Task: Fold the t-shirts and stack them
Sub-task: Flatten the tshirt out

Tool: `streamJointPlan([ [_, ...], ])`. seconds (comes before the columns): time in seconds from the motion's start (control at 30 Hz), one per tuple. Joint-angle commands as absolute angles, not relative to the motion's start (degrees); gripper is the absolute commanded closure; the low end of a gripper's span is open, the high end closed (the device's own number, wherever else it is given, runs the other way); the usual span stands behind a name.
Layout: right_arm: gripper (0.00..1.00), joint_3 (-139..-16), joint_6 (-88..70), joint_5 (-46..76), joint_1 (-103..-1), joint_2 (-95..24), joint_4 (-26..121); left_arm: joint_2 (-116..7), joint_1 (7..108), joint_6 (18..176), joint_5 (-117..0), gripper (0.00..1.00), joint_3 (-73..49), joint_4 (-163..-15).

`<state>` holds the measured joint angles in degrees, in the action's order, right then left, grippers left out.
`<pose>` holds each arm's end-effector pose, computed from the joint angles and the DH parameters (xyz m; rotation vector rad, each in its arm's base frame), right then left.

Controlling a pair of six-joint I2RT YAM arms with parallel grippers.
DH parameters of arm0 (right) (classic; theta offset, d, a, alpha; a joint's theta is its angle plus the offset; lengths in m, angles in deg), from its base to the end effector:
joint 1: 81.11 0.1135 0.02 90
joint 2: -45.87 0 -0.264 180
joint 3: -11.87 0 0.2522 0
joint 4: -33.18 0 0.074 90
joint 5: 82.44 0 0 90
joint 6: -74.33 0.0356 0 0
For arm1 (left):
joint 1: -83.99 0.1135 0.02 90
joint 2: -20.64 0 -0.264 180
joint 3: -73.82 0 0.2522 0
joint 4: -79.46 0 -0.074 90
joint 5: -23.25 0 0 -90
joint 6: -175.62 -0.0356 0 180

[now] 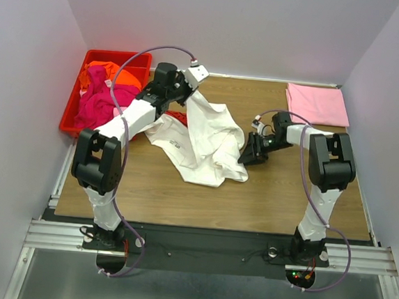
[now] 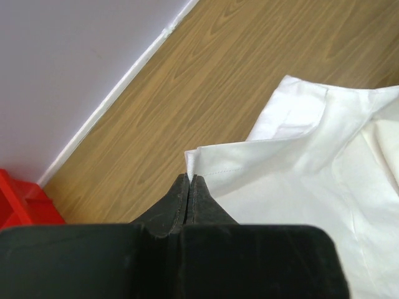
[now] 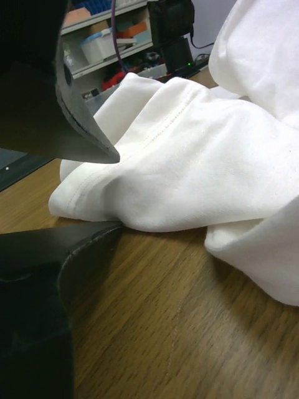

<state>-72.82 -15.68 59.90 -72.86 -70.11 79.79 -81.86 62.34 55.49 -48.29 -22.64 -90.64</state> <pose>0.3633 0.0812 0.1262 -0.3343 2.6798 1.3424 0.3970 -0.1697 0.3151 0.9982 1.5442 -0.1940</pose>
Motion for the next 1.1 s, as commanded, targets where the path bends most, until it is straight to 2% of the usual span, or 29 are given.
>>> streamJointPlan([
  [0.0,0.66,-71.7,-18.0,54.5,-71.5,-72.1,78.3,-77.6,63.9,57.7,-48.0,1.00,-21.2,-92.1],
  [0.07,0.84,-71.3,-19.1,52.6,-71.5,-71.0,78.8,-76.7,64.2,58.1,-47.8,1.00,-20.2,-91.6],
  [0.1,1.00,-71.2,-19.8,51.3,-71.6,-69.2,79.7,-76.1,64.4,58.4,-47.6,1.00,-19.8,-91.3],
  [0.27,0.99,-70.0,-26.5,41.9,-75.6,-61.6,83.2,-70.3,65.9,59.4,-46.8,1.00,-15.7,-89.8],
  [0.47,1.00,-77.2,-37.2,27.7,-82.1,-59.5,87.5,-64.2,68.1,60.6,-46.1,1.00,-8.4,-88.5],
  [0.7,1.00,-83.9,-41.4,25.8,-81.3,-58.2,90.9,-62.4,69.5,61.5,-46.0,1.00,-5.9,-87.8],
  [0.87,1.00,-79.2,-45.4,24.9,-77.9,-50.2,92.1,-62.0,71.1,61.8,-45.7,1.00,-6.1,-87.6],
  [1.07,1.00,-66.1,-49.1,27.2,-69.4,-37.6,97.4,-60.3,73.3,61.4,-45.3,1.00,-5.0,-87.1],
])
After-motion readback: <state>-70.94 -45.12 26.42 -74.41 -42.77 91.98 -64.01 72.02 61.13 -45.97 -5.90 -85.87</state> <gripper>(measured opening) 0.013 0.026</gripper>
